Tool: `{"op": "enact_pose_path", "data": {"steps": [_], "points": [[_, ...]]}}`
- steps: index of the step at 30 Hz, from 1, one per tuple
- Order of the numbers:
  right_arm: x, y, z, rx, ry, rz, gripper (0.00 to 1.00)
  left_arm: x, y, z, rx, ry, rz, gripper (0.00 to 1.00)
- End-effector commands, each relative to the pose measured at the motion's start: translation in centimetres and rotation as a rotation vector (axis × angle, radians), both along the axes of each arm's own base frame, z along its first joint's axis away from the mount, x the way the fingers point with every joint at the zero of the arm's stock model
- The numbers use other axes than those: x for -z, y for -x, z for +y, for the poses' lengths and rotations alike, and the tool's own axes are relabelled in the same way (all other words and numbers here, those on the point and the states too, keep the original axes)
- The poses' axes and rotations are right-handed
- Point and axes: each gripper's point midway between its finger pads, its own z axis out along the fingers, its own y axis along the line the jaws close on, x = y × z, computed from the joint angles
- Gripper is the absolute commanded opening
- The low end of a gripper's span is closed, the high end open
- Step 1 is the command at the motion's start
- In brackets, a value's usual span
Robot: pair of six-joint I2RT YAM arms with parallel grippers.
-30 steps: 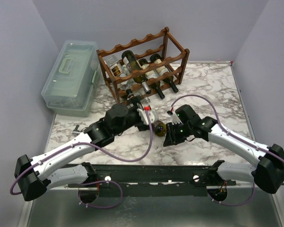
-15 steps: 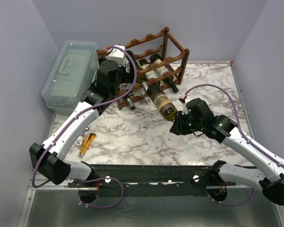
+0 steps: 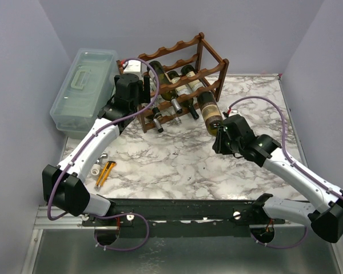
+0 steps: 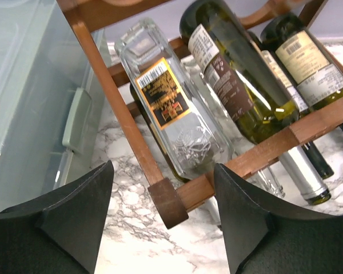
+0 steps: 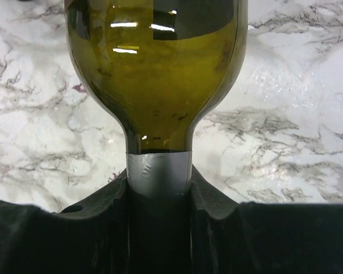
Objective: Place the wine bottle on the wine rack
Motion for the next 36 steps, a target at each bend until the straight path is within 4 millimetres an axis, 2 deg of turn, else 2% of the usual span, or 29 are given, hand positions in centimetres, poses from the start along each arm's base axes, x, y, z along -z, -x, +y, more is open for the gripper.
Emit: {"op": "enact_pose_path", "data": {"steps": [1,9,14,21,30,35,36], "points": [[-5.0,-5.0,2.6,-0.011,-0.126,-0.176,0.01,1.3,0.7,-0.2,0.019,0.01,0.024,0.69],[-6.0,-6.5,4.5,-0.056,-0.152,-0.187,0.01,2.6,0.5,-0.5,0.053,-0.024,0.046,0.53],[-5.7,-7.4,6.0,-0.098,-0.163,-0.166,0.01,2.9,0.6,-0.5,0.06,-0.038,0.052,0.49],[-5.4,-10.1,7.2,-0.13,-0.165,-0.193,0.01,2.9,0.7,-0.4,0.064,-0.051,0.045,0.46],[-4.9,-16.0,7.3,-0.24,-0.211,-0.327,0.01,3.6,0.7,-0.8,0.087,-0.047,0.06,0.45],[-4.9,-19.5,7.5,-0.307,-0.162,-0.393,0.0,4.1,0.6,-0.8,0.089,-0.056,0.069,0.45],[-4.6,-21.2,8.0,-0.336,-0.168,-0.383,0.0,4.3,0.6,-0.8,0.089,-0.061,0.07,0.45]]}}
